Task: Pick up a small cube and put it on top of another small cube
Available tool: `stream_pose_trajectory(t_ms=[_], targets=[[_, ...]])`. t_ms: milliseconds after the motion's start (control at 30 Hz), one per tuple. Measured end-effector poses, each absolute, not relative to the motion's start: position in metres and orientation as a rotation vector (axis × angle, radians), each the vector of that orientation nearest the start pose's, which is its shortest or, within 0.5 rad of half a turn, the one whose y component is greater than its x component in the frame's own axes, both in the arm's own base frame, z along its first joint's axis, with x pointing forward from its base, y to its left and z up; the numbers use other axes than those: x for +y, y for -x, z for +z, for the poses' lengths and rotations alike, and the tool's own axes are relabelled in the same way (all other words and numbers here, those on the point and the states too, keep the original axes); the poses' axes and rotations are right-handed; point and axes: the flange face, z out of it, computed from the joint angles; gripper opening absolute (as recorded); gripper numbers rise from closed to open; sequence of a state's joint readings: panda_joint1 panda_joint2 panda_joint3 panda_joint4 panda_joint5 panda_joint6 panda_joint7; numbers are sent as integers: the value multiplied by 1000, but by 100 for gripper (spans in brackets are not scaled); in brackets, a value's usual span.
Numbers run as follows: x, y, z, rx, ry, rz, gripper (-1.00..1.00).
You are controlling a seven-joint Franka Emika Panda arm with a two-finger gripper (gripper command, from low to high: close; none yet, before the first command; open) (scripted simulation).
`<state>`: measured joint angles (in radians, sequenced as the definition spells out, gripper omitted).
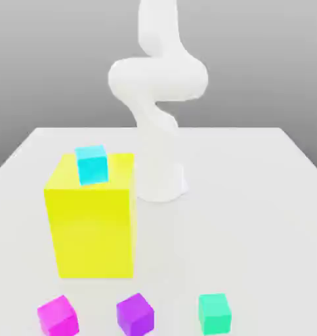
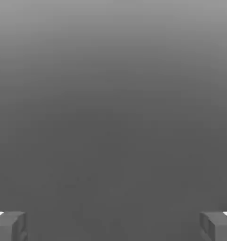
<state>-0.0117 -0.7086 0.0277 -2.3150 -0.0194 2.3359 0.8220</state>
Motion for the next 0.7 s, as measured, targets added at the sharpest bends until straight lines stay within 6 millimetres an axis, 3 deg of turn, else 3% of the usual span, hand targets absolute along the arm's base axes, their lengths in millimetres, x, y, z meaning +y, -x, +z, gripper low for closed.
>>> stream_pose_trajectory(t_ms=[167,367,533,700], targets=[[27,-439,590,1091,2637,-829,0],[45,-482,481,1107,2772,-637,0],[61,-497,386,1102,2863,-453,0],[80,-492,292,1075,2929,-251,0]])
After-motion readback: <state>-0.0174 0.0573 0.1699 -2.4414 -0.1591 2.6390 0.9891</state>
